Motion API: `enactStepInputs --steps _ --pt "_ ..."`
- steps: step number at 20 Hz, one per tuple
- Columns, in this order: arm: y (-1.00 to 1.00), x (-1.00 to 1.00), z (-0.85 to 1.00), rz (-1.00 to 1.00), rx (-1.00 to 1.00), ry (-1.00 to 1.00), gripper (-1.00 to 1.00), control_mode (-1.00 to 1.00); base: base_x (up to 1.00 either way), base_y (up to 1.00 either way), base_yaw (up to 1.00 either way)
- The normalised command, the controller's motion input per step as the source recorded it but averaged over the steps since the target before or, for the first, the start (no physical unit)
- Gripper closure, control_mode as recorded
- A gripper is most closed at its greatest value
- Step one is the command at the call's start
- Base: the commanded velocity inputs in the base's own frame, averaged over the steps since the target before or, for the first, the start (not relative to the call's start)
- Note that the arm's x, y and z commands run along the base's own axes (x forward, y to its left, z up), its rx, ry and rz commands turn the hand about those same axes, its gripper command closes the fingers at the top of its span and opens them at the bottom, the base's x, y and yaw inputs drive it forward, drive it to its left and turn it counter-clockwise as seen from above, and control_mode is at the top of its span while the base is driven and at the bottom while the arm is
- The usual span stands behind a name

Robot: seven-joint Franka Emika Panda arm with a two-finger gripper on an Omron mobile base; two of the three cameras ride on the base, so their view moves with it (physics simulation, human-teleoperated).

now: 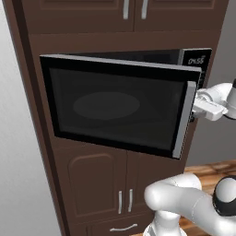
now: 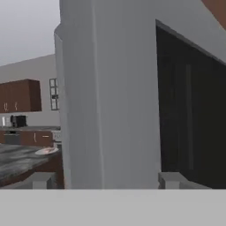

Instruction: Pick the steak from the counter and place it in the microwave. Then turn on the microwave.

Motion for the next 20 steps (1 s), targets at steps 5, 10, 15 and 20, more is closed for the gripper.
enactStepInputs --steps 5,10,15,20 --pt "0.47 -0.52 0.0 0.14 -0.02 0.0 -1.0 -1.0 0.0 0.0 0.0" --pt "0.5 -0.45 0.0 0.09 0.0 0.0 -1.0 -1.0 0.0 0.0 0.0" --pt "0.45 -0.33 0.0 0.01 0.0 0.03 -1.0 -1.0 0.0 0.0 0.0" --pt "0.48 -0.28 0.0 0.0 0.0 0.07 -1.0 -1.0 0.0 0.0 0.0"
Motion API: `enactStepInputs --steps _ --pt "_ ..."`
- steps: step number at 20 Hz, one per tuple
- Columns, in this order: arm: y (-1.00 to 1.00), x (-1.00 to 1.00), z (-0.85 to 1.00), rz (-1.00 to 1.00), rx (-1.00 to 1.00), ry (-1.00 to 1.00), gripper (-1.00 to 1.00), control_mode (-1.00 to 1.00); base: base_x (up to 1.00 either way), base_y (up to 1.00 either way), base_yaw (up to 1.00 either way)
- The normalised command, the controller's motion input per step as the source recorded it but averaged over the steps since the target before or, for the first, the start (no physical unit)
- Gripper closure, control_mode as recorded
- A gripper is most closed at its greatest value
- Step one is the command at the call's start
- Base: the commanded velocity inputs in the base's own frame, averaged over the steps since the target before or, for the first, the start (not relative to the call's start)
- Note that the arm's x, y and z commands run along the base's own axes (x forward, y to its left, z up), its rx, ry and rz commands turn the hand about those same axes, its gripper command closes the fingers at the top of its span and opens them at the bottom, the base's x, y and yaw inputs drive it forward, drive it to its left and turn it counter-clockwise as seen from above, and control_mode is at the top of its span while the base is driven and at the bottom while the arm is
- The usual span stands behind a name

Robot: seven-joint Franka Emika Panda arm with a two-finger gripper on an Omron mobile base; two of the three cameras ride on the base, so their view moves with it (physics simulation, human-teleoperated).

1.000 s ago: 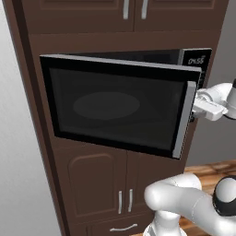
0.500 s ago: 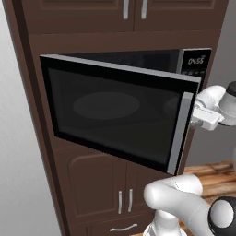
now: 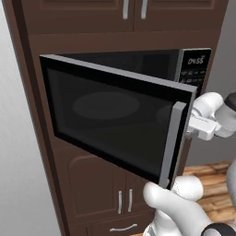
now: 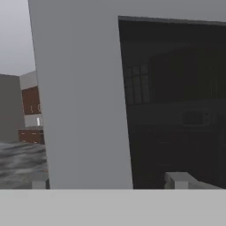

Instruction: Pick the steak from the counter and place it in the microwave. Then turn on the microwave.

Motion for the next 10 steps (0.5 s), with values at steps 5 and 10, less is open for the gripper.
enactStepInputs --steps 5,10 --pt "0.48 -0.29 0.0 0.0 0.0 0.11 -1.0 -1.0 0.0 0.0 0.0" --pt "0.38 -0.27 0.0 0.03 0.0 0.11 -1.0 -1.0 0.0 0.0 0.0"
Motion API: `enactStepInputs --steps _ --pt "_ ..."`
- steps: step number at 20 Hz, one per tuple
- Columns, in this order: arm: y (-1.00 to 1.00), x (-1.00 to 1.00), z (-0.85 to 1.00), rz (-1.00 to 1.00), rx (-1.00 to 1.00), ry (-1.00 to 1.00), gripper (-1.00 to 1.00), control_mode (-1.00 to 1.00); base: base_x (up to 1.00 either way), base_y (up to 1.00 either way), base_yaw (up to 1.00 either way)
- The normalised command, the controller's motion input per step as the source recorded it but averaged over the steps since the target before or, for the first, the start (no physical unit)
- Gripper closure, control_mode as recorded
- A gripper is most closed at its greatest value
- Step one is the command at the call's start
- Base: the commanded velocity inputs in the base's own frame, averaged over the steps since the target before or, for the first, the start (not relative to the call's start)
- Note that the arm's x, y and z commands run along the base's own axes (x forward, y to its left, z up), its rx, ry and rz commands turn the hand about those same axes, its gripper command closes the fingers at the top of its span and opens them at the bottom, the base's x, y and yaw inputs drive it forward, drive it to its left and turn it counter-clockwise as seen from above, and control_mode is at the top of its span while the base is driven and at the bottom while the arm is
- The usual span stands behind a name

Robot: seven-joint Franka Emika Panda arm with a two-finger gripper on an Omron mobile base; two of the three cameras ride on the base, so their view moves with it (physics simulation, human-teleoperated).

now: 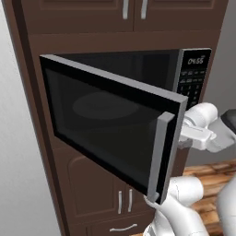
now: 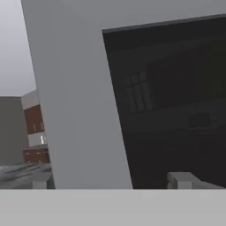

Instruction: Pick the steak from the counter and place it in the microwave. Then turn on the microwave.

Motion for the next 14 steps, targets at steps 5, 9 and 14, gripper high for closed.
enactStepInputs --steps 5,9,14 --pt "0.41 -0.24 0.0 0.14 0.0 0.14 -1.0 -1.0 0.0 0.0 0.0" --pt "0.43 -0.21 0.0 0.17 0.0 0.16 -1.0 -1.0 0.0 0.0 0.0" --pt "0.3 -0.25 0.0 0.11 0.0 0.07 -1.0 -1.0 0.0 0.0 0.0"
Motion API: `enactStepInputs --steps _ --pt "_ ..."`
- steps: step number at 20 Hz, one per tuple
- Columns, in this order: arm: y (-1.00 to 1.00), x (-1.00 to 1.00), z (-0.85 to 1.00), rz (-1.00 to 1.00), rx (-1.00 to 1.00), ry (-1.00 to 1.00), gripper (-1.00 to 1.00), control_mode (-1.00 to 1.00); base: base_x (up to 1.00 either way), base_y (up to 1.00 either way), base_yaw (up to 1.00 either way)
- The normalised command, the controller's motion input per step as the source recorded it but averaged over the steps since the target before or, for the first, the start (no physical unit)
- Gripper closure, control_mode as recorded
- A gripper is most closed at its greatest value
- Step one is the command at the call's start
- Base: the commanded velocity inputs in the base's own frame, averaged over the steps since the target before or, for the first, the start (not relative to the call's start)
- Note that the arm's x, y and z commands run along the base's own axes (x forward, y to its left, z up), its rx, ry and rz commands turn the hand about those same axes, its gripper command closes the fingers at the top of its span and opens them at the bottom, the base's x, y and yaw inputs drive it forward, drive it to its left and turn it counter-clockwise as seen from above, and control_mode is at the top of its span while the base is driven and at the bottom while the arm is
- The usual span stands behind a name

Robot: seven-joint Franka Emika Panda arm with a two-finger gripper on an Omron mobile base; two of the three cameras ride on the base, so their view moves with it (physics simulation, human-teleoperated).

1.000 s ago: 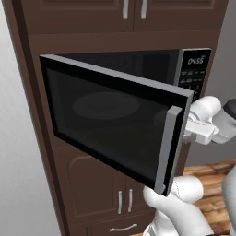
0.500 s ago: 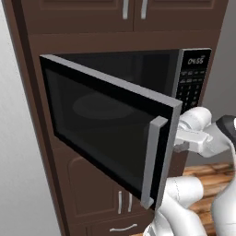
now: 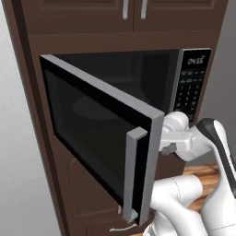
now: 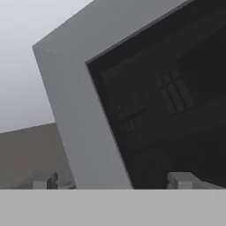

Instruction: Pick the steak from the counter and place it in the microwave. Then turn on the microwave.

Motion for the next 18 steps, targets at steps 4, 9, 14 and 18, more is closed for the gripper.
enactStepInputs --steps 4,9,14,18 --pt "0.2 -0.43 -0.02 0.0 0.0 -0.04 -1.0 -1.0 0.0 0.0 0.0" --pt "0.21 -0.27 0.0 0.0 0.0 -0.02 -1.0 -1.0 0.0 0.0 0.0" --pt "0.23 -0.17 0.0 0.0 0.0 0.0 -1.0 -1.0 0.0 0.0 0.0" --pt "0.28 -0.03 0.0 -0.02 0.0 0.0 -1.0 -1.0 0.0 0.0 0.0"
